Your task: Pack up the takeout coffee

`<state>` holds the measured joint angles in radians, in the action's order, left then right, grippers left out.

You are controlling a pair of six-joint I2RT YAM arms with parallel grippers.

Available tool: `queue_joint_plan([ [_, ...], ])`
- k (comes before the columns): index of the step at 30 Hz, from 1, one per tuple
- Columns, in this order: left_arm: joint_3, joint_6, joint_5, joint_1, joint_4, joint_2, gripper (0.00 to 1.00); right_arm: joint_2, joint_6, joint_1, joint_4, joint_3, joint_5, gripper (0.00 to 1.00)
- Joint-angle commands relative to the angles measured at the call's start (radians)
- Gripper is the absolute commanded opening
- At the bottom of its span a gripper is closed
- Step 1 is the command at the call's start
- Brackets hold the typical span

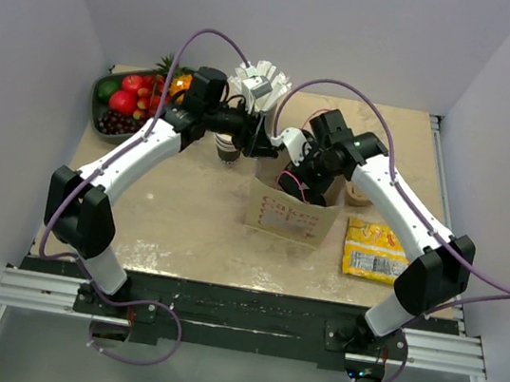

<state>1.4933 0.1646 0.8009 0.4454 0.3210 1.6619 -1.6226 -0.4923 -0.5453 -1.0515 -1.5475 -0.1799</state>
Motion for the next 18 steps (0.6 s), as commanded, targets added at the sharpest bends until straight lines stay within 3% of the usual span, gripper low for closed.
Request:
queue_joint_plan([
  [1, 0.013, -0.008, 0.027, 0.006, -0.046, -0.044, 0.66, 0.053, 0.029, -0.008, -0.024, -0.100, -0.061, 0.99],
  [12, 0.024, 0.006, 0.047, 0.006, -0.066, -0.051, 0.66, 0.049, 0.052, -0.010, -0.111, -0.258, -0.072, 0.99],
  [18, 0.079, 0.030, 0.103, 0.006, -0.109, -0.053, 0.68, 0.056, 0.069, -0.010, -0.139, -0.439, -0.069, 0.99],
])
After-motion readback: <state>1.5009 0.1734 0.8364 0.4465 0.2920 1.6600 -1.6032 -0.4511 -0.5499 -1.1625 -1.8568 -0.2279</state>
